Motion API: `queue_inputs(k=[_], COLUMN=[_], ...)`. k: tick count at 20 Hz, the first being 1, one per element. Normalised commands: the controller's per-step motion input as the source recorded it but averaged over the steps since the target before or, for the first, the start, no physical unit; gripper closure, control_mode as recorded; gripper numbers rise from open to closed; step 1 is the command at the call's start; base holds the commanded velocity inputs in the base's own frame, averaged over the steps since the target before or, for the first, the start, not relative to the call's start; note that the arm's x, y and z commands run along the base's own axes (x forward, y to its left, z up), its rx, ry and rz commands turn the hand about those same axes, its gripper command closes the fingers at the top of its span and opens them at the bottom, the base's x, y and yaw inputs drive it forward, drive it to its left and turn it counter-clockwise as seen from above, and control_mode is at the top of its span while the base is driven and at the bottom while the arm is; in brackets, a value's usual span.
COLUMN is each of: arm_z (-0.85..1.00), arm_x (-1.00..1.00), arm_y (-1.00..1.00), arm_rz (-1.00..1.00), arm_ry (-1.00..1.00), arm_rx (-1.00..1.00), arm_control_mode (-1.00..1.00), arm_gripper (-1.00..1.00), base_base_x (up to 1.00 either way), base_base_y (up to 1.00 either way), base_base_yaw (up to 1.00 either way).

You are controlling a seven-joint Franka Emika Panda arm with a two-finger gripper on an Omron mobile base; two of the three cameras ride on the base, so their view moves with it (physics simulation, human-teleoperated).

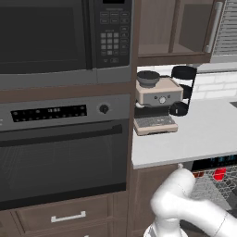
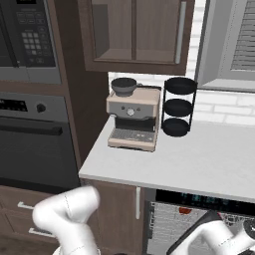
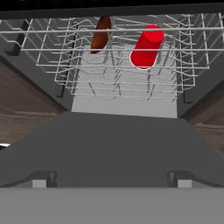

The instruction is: Pick up the cup and bowl from the counter, place them in the dishwasher, and close the dishwasher door.

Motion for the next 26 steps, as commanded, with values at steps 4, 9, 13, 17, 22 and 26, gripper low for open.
queue_inputs(k=[4,9,13,17,22,26], arm_z=[0.98,0.36,0.00,-0.05,-0.53,-0.94], arm_x=[-1.00,-1.00,-0.96,-0.68,-0.99,-0.61], arm_y=[0.06,0.29,0.43,0.04,0.03,0.00], arm_rz=[-0.03,-0.14,-0.13,0.01,0.03,0.04], arm_ry=[-0.39,-0.45,-0.31,-0.13,-0.19,-0.12], arm_rx=[0.01,0.00,-0.01,0.00,0.00,0.00], arm_control_mode=[-1.00,-1.00,-1.00,-1.00,-1.00,-1.00], arm_gripper=[-1.00,-1.00,-1.00,-1.00,-1.00,-1.00], base_base_x=[0.00,0.00,0.00,0.00,0.00,0.00], base_base_y=[0.00,0.00,0.00,0.00,0.00,0.00], base_base_yaw=[0.00,0.00,0.00,0.00,0.00,0.00])
